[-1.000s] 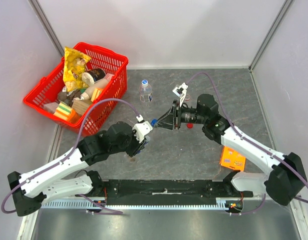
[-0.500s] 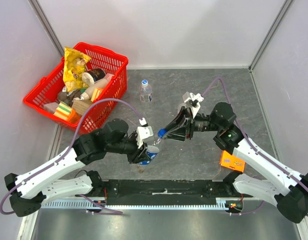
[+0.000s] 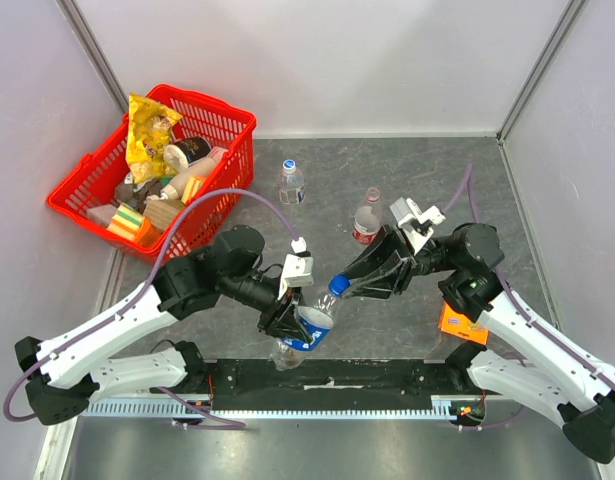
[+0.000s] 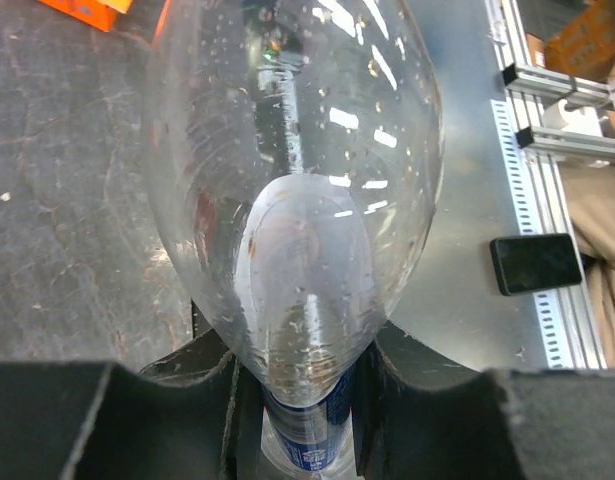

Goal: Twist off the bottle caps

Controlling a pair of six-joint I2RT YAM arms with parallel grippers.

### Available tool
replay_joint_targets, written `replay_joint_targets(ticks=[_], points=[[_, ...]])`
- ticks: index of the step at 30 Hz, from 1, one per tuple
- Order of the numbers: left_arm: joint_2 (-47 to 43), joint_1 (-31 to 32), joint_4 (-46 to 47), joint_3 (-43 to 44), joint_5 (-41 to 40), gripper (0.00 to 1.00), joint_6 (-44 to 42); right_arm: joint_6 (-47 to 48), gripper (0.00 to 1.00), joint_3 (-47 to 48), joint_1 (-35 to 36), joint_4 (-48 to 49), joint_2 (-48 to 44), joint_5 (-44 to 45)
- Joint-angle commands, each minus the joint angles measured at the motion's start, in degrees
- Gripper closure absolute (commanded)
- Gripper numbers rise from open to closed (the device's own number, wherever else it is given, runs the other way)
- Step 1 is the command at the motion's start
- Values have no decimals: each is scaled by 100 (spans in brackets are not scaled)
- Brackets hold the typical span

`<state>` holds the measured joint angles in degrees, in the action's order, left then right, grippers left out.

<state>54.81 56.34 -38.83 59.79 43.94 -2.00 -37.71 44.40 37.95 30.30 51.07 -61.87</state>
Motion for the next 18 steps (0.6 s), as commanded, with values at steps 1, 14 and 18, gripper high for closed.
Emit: replay_joint_targets(ticks=[1,14,18], points=[[214,53,-11,156,799,98,103,-69,100,-54,28,836,-193,114],[302,53,42,191,1020,98,77,-8,97,-125,28,1084,-387,17],[320,44,42,156,897,98,77,150,82,33,28,592,-265,218]])
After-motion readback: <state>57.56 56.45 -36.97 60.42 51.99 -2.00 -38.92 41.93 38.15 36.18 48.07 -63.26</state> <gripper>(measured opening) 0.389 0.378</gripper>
